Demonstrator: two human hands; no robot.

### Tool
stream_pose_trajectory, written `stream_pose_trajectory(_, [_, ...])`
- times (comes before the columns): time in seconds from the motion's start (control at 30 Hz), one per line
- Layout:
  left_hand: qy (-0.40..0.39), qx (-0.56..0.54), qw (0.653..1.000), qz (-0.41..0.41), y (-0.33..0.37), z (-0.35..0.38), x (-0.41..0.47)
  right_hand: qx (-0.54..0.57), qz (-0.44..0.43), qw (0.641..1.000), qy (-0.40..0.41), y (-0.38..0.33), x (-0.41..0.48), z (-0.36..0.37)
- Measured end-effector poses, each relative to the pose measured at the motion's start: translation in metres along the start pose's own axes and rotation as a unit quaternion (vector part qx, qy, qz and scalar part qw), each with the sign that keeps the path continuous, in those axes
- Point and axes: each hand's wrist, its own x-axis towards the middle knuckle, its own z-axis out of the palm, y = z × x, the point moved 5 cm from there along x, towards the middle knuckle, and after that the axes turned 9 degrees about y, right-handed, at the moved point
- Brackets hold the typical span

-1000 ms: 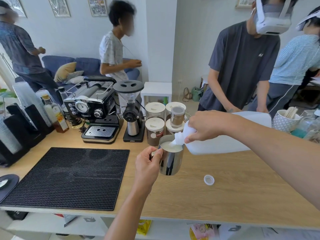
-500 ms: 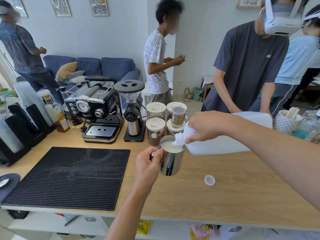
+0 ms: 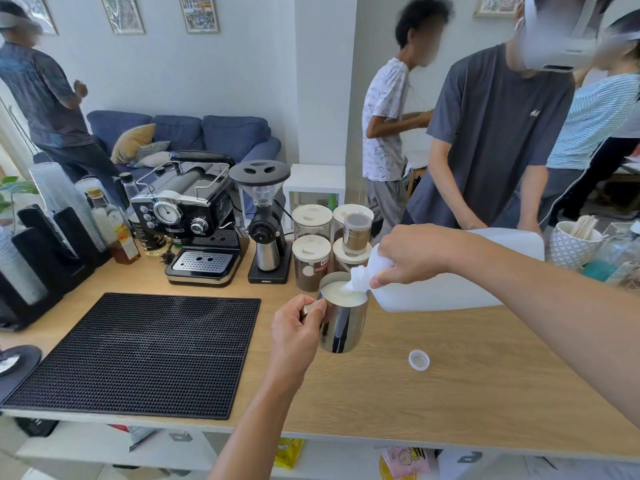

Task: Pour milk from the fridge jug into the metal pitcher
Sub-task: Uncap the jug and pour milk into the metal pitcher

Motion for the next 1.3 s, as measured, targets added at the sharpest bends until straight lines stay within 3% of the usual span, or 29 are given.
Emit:
stream_pose_trajectory(0.43, [0.011,-0.02,1.0,-0.007,-0.004,-0.01,0.003,0.107,0.06,0.992,0.026,0.002,-0.01,0.014])
stream_pose_trajectory(0.63, [0.015,-0.02,1.0,-0.01,-0.011,-0.015,0.009,0.203,0.093,0.969,0.104,0.003,-0.021,0.028])
stream_pose_trajectory(0.87, [0.017,-0.01,0.999,-0.031,-0.028,-0.016,0.01,0.419,0.18,0.865,0.206,0.028,-0.03,0.068])
stream_pose_trajectory(1.0, [0.024,-0.02,0.999,-0.044,-0.036,-0.014,0.009,0.577,0.202,0.758,0.227,0.031,-0.034,0.095])
stream_pose_trajectory(1.13, [0.022,-0.023,0.998,-0.055,-0.045,-0.013,0.008,0.66,0.227,0.679,0.23,0.023,-0.037,0.124])
stream_pose_trajectory(1.3, [0.032,-0.034,0.995,-0.086,-0.062,-0.017,0.011,0.691,0.248,0.633,0.247,0.012,-0.042,0.145])
